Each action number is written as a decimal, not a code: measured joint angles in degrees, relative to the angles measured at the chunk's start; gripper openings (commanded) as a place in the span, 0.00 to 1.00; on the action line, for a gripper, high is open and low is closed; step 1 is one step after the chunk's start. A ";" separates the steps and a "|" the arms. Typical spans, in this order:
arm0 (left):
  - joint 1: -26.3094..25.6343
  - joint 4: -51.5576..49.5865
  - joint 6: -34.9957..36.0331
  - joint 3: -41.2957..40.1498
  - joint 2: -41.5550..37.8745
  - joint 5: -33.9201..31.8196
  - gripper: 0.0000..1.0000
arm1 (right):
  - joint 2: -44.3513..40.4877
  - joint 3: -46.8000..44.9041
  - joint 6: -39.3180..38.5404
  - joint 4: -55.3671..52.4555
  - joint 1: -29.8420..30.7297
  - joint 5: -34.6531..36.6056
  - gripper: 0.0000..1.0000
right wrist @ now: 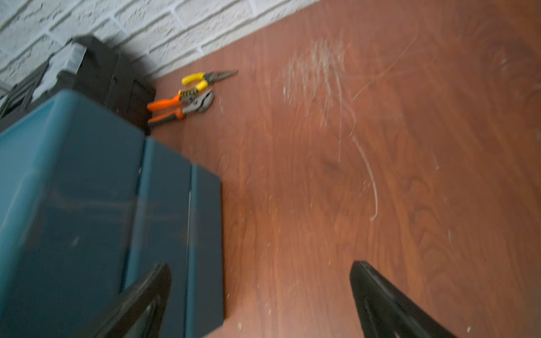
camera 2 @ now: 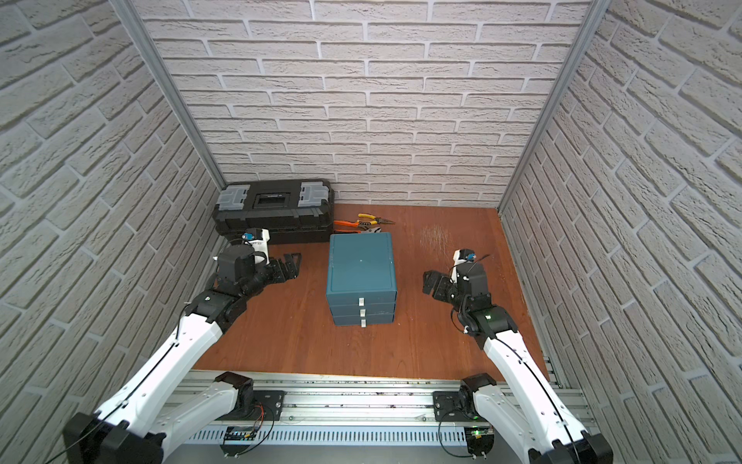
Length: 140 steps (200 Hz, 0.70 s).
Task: Take the cookies out of the drawer
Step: Open the drawer in the storage box.
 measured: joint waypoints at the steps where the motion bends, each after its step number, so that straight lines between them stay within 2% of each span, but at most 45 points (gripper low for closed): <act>1: -0.11 -0.24 -0.07 0.09 -0.07 0.04 0.99 | -0.28 -0.04 0.11 -0.33 0.17 0.02 0.95; 28: -4.44 -4.04 -4.02 2.84 -1.31 2.78 0.98 | -7.89 -2.36 3.72 -5.88 5.31 -1.70 0.83; 62: -8.26 -3.45 -7.02 2.93 -0.11 5.07 0.98 | -8.13 -4.28 8.41 -7.87 10.78 -4.74 0.75; 103: -11.39 -0.96 -9.07 3.04 5.57 5.55 0.98 | -7.13 -7.19 15.10 -2.43 20.46 -7.54 0.66; 140: -12.70 2.67 -9.92 3.74 8.85 6.03 0.99 | -1.60 -6.91 18.60 6.01 26.60 -7.72 0.62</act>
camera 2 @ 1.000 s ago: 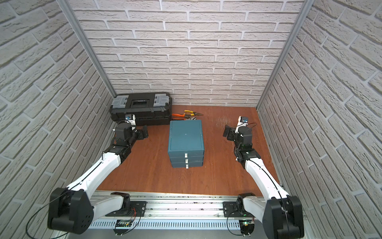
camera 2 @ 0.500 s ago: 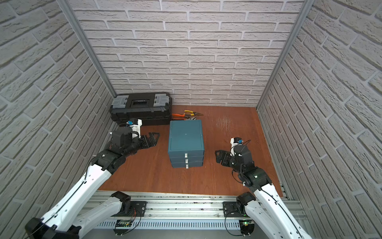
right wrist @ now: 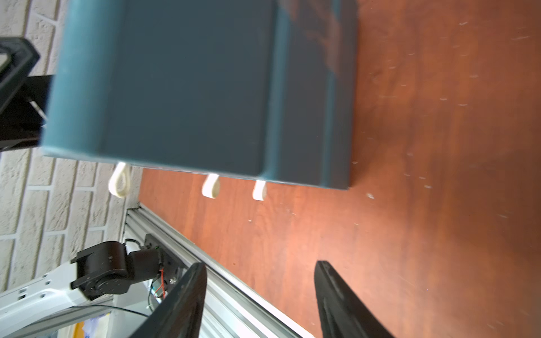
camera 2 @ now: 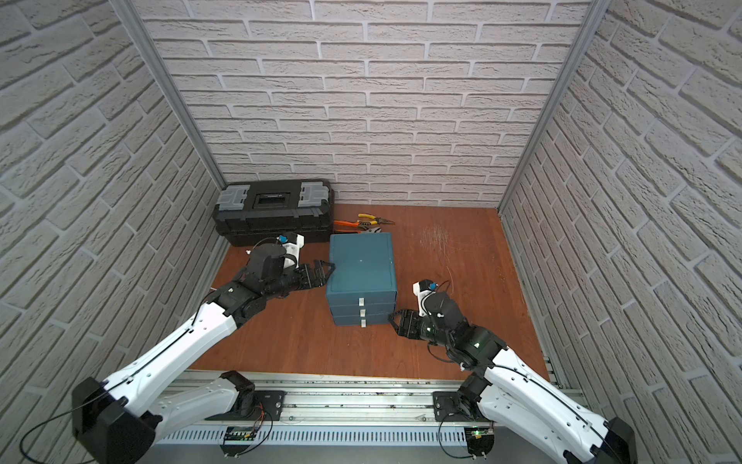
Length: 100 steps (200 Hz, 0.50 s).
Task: Take the cookies out of the drawer
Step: Open the drawer in the storage box.
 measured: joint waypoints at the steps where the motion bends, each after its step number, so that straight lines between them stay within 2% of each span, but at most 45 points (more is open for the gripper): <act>1: -0.02 0.09 -0.02 0.04 0.07 0.00 0.98 | 0.24 0.02 0.07 0.42 0.15 0.00 0.62; 64: -1.03 5.88 -2.03 0.52 6.25 0.57 0.98 | 13.35 3.13 3.67 19.69 5.53 -0.83 0.57; 100: -1.38 8.39 -2.64 0.52 7.19 0.55 0.96 | 20.02 6.84 4.24 24.96 6.60 -2.47 0.53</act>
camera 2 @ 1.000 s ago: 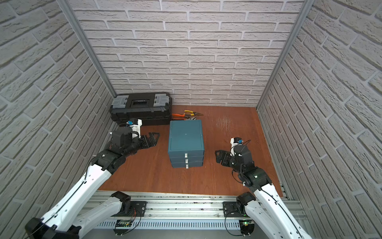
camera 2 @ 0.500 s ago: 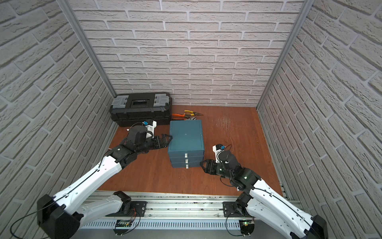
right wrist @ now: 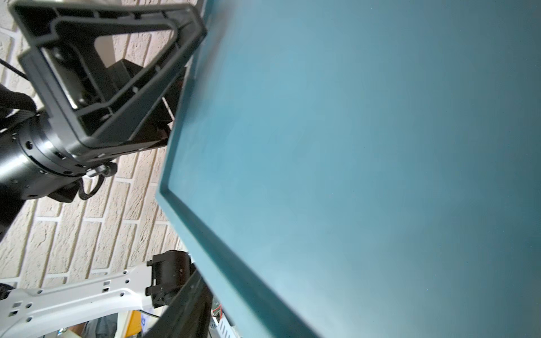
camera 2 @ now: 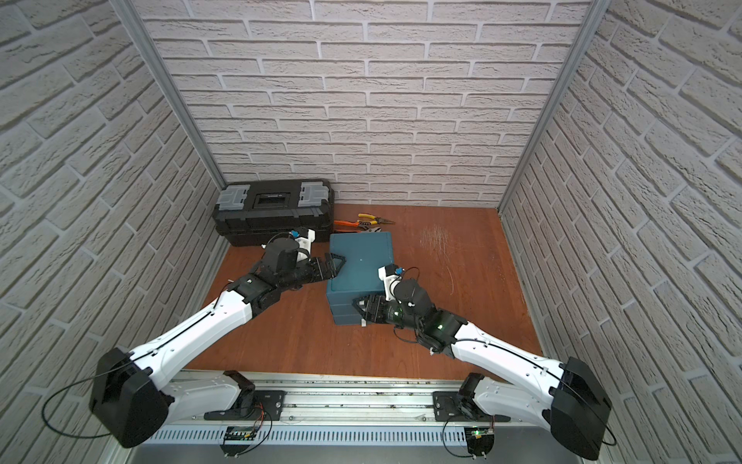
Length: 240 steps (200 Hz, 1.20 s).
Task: Take the cookies out of the drawer
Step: Open the drawer in the storage box.
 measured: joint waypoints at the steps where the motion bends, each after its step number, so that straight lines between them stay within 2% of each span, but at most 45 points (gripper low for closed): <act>1: 0.00 0.02 -0.02 0.00 0.02 0.00 0.96 | 0.24 0.17 0.02 0.09 0.07 0.02 0.53; 70: 0.02 2.82 0.35 2.73 5.88 -0.26 0.93 | 5.46 5.38 -3.08 -1.97 0.11 4.35 0.38; 120: 0.22 5.18 0.96 6.67 10.40 -0.70 0.93 | 9.62 10.21 -6.73 -6.40 -0.48 8.20 0.31; 143: 0.22 5.77 1.29 6.88 10.62 -1.11 0.94 | 11.15 11.85 -8.17 -7.69 -0.83 8.57 0.22; 163: 0.22 5.97 1.75 7.19 10.84 -1.38 0.95 | 12.44 13.25 -9.49 -9.05 -1.49 8.41 0.06; 172: 0.24 6.05 1.84 7.32 10.97 -1.44 0.95 | 13.00 13.88 -9.84 -9.99 -1.77 8.35 0.03; 240: 0.28 5.90 1.92 7.50 11.13 -1.36 0.96 | 13.35 14.64 -10.56 -11.43 -1.92 8.15 0.03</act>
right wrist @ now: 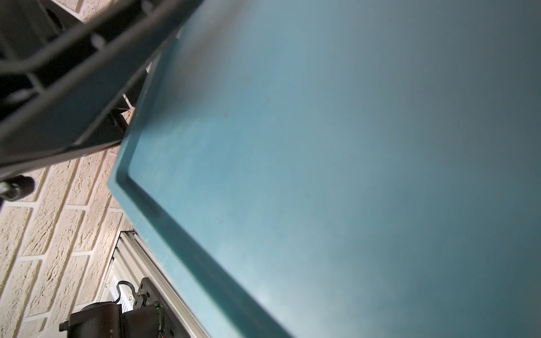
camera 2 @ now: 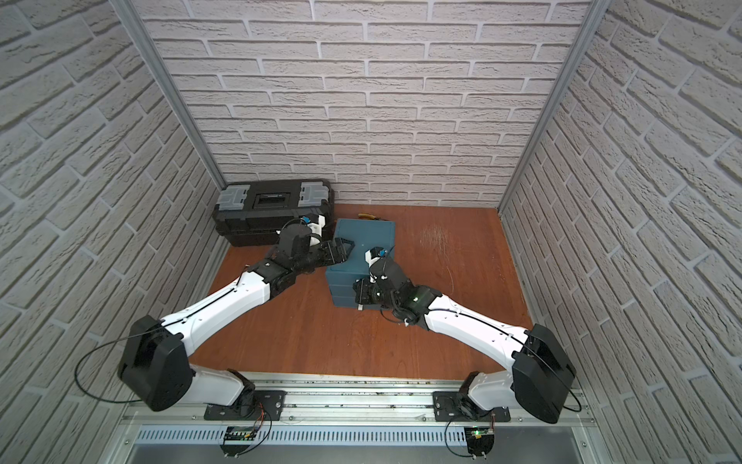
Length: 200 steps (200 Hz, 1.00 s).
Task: Take the cookies out of the drawer
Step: Open the drawer in the storage box.
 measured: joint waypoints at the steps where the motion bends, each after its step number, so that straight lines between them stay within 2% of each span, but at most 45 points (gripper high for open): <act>1: 0.00 -0.02 0.00 0.00 -0.02 0.02 0.96 | -0.02 0.00 0.00 -0.04 0.00 0.00 0.03; 113: -1.68 -2.93 0.15 -0.42 -2.91 0.83 0.97 | -7.48 -1.84 1.90 -9.97 3.72 2.29 0.04; 151: -2.38 -3.26 0.15 -0.68 -3.78 0.37 0.98 | -11.43 -4.63 3.50 -11.63 5.90 4.52 0.09; 200: -2.43 -3.26 0.15 -0.79 -4.79 -0.35 0.98 | -12.76 -4.92 5.03 -14.27 9.27 7.61 0.10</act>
